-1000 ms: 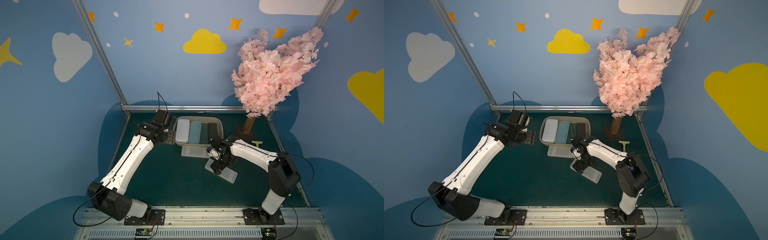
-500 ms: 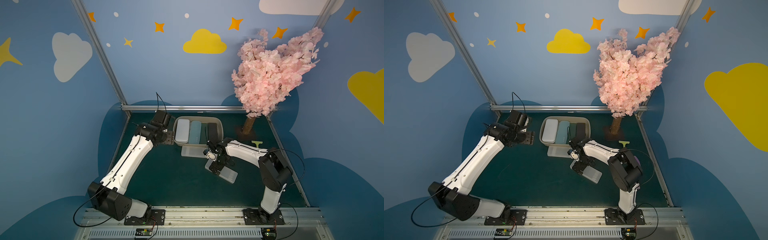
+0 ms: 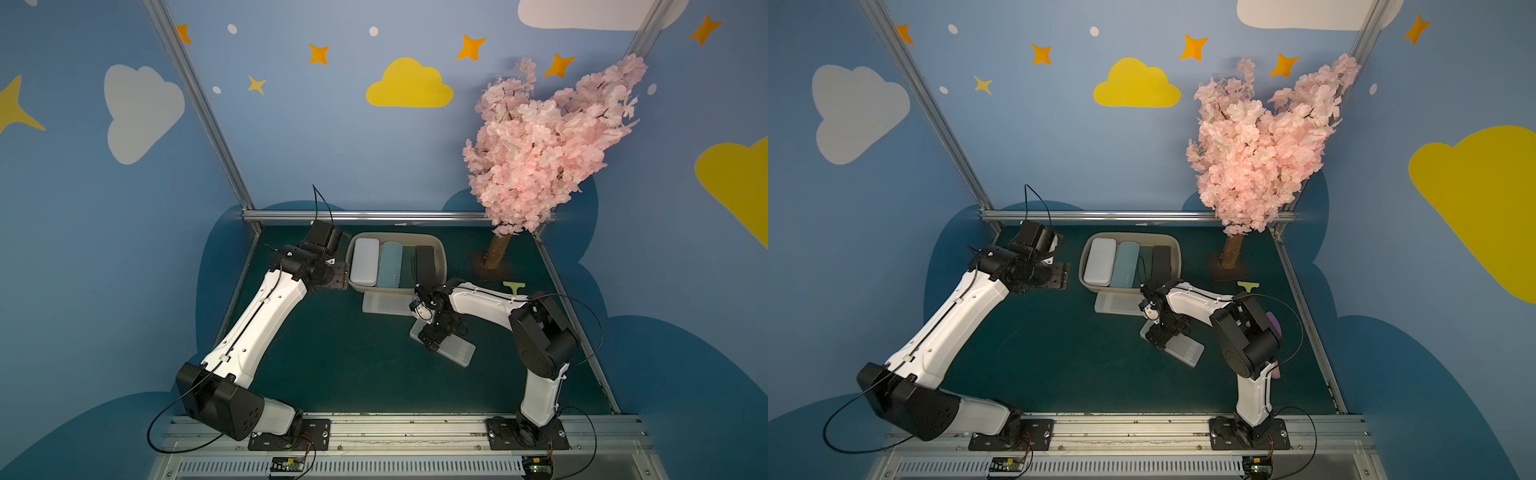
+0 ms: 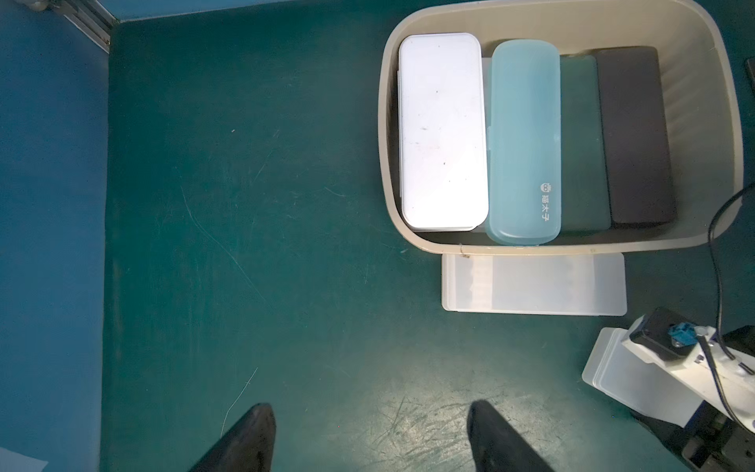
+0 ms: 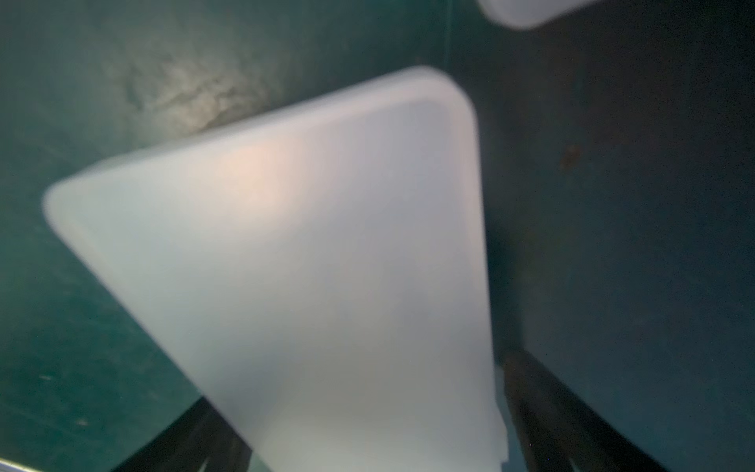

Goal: Put the pencil case into the storage box
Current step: Pick up the pencil case from the center of the board.

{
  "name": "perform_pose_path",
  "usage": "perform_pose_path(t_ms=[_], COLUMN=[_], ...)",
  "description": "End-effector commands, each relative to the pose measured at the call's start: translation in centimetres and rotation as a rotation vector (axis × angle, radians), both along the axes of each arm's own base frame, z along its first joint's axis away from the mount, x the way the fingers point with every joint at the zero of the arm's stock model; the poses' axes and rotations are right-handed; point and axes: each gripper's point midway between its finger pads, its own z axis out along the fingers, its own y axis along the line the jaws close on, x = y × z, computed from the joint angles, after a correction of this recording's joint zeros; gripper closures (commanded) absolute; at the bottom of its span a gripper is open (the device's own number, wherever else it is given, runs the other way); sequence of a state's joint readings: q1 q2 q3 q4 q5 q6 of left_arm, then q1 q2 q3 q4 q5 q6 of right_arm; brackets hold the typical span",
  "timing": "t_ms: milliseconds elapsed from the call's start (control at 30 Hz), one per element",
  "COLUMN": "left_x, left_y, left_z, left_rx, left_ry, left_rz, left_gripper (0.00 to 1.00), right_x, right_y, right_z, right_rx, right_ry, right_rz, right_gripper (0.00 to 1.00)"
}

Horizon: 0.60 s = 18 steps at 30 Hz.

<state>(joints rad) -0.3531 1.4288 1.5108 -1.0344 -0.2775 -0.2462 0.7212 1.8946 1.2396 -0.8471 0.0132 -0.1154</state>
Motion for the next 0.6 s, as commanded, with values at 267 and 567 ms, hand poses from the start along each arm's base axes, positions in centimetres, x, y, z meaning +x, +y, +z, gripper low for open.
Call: perform_pose_path(t_ms=[267,567], left_x=[0.5,1.0], left_y=[0.1,0.1], left_z=[0.5,0.1], left_rx=[0.008,0.005], left_ry=[-0.008,-0.007], left_rz=[-0.011,-0.008], left_gripper=[0.22,0.22], right_x=[-2.7,-1.6], right_y=[-0.1,0.7], right_z=[3.3,14.7], right_rx=[0.055,0.194], right_ry=[0.111,-0.004], right_rz=[-0.092,-0.096], right_gripper=[0.42,0.45])
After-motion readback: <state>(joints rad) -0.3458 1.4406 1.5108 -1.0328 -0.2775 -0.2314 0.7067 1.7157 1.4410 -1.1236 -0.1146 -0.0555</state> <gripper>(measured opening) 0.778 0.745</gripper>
